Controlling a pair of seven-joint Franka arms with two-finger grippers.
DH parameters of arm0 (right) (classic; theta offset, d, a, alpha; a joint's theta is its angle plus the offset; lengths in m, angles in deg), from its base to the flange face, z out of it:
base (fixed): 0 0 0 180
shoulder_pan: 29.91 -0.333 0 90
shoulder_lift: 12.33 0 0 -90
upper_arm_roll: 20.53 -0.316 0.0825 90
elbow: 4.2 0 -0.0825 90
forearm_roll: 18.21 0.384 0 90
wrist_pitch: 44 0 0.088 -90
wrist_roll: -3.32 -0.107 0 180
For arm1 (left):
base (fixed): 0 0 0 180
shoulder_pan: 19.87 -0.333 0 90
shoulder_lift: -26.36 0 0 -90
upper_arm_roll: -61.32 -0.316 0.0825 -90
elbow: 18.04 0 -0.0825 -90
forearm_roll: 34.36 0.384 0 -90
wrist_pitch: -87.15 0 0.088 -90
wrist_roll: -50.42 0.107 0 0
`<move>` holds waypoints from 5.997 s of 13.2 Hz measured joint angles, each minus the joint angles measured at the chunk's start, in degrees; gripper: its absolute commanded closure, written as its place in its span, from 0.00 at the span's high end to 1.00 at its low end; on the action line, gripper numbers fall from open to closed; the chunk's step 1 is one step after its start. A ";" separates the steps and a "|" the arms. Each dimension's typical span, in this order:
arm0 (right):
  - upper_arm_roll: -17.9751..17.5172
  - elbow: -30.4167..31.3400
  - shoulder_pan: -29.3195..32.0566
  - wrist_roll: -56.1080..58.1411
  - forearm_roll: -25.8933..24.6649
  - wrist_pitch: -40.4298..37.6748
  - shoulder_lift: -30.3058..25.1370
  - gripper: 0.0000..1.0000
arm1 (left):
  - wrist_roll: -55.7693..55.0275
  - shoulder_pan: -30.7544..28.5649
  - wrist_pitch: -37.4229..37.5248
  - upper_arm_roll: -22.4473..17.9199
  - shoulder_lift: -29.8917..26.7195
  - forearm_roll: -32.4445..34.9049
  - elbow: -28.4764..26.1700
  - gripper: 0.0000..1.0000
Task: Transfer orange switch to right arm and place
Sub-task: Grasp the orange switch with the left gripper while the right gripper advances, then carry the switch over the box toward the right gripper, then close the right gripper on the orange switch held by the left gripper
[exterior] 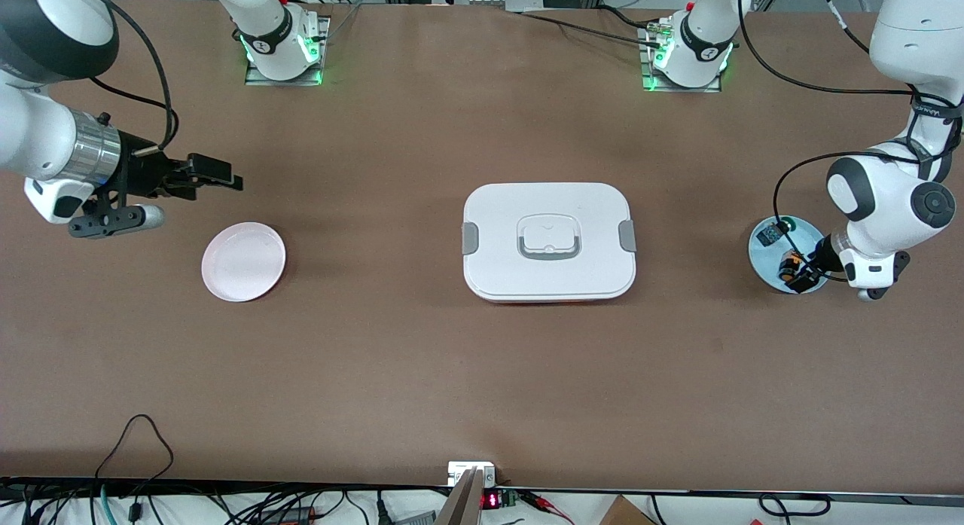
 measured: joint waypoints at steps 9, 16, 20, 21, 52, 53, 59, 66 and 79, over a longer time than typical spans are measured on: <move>0.35 0.30 -0.42 1.36 42.17 5.93 4.96 1.00 | -0.01 0.04 0.02 0.49 0.11 -0.24 -0.88 0.95; 0.02 0.50 -9.54 5.51 58.96 16.86 8.87 1.00 | 0.01 0.09 0.02 0.59 0.17 -0.24 -1.33 0.74; -0.05 0.50 -12.22 7.62 65.76 16.84 10.24 1.00 | 0.93 0.22 0.01 0.63 0.17 -0.24 -1.33 0.25; -0.07 0.50 -13.24 7.99 67.24 16.87 10.50 1.00 | 1.76 0.28 -0.01 0.64 0.17 -0.24 -1.29 0.16; -0.03 -2.90 -25.52 17.32 86.71 29.78 14.76 1.00 | -13.04 8.33 26.15 26.34 -14.35 -63.20 24.53 0.00; 0.01 -2.90 -25.49 17.59 86.71 29.79 14.76 1.00 | -17.12 9.17 26.15 26.39 -14.21 -65.46 24.78 0.00; 0.19 -2.90 -25.43 21.41 86.71 29.76 14.76 1.00 | -29.98 11.81 26.11 26.54 -12.23 -72.26 27.48 0.00; 0.16 -2.93 -25.50 25.07 87.06 29.60 14.80 1.00 | -32.05 17.93 21.71 26.69 -8.17 -80.27 28.37 0.00; 0.38 -2.29 -23.05 25.13 87.40 20.66 16.20 0.97 | -33.56 19.46 19.69 26.56 -7.68 -80.33 29.44 0.00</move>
